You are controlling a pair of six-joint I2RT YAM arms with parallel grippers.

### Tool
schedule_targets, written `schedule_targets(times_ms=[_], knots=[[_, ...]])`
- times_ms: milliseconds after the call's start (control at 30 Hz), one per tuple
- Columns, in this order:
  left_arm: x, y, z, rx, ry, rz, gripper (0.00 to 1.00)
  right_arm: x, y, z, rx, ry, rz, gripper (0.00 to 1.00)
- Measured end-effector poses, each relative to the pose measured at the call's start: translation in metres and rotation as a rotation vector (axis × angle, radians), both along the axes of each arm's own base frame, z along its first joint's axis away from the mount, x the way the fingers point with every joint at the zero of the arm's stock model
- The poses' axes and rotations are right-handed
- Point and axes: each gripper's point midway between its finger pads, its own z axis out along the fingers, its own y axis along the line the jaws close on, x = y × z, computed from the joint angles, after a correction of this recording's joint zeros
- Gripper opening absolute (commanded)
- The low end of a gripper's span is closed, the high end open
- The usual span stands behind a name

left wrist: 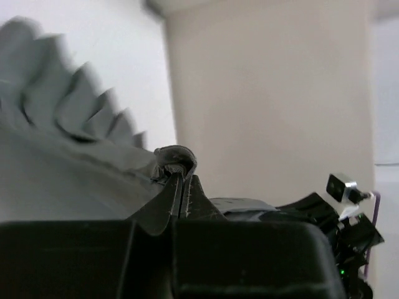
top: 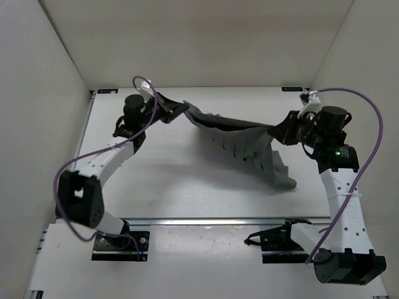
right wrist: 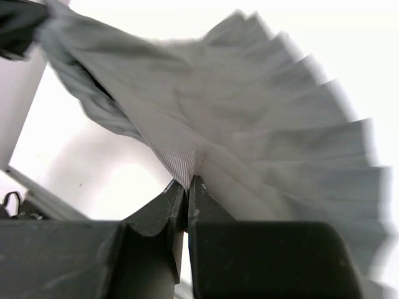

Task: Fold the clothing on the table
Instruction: Flatten the skirt out

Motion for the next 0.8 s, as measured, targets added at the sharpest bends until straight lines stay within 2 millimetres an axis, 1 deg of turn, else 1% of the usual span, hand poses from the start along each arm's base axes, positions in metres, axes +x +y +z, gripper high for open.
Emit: schedule_targets(times_ms=[67,133,167,233,300,333,400,500,533,567,600,667,733,800], knots=[[-0.01,0.015,0.054,0.017,-0.135,0.035,0.0,0.004,0.005,0.03,-0.018,-0.08,0.026,0.0],[-0.027,0.031,0.091,0.032,-0.226,0.057,0.0,0.005,0.011,0.06,-0.039,-0.165,0.055,0.0],[-0.033,0.04,0.104,0.043,-0.261,0.071,0.0,0.007,0.014,0.072,-0.047,-0.202,0.07,0.0],[-0.039,0.053,0.118,0.071,-0.299,0.1,0.0,0.013,0.023,0.088,-0.052,-0.251,0.11,0.0],[-0.037,0.06,0.12,0.099,-0.306,0.118,0.0,0.026,0.029,0.091,-0.048,-0.257,0.141,0.0],[-0.034,0.063,0.115,0.112,-0.295,0.123,0.0,0.035,0.031,0.091,-0.045,-0.251,0.15,0.0],[-0.021,0.068,0.097,0.136,-0.243,0.134,0.0,0.058,0.035,0.092,-0.047,-0.248,0.165,0.0],[0.015,0.075,0.072,0.188,-0.155,0.141,0.0,0.112,0.04,0.083,-0.052,-0.209,0.181,0.0],[0.031,0.075,0.071,0.205,-0.147,0.14,0.0,0.132,0.042,0.08,-0.052,-0.201,0.185,0.0],[0.046,0.075,0.07,0.224,-0.142,0.141,0.0,0.148,0.043,0.08,-0.054,-0.194,0.187,0.0],[0.06,0.076,0.071,0.239,-0.142,0.141,0.0,0.166,0.043,0.081,-0.057,-0.199,0.188,0.0],[0.081,0.076,0.079,0.264,-0.153,0.146,0.0,0.19,0.047,0.091,-0.07,-0.228,0.195,0.0],[0.093,0.078,0.097,0.281,-0.186,0.153,0.0,0.204,0.049,0.111,-0.081,-0.287,0.197,0.0],[0.097,0.082,0.122,0.297,-0.243,0.167,0.0,0.202,0.051,0.131,-0.078,-0.343,0.208,0.0]])
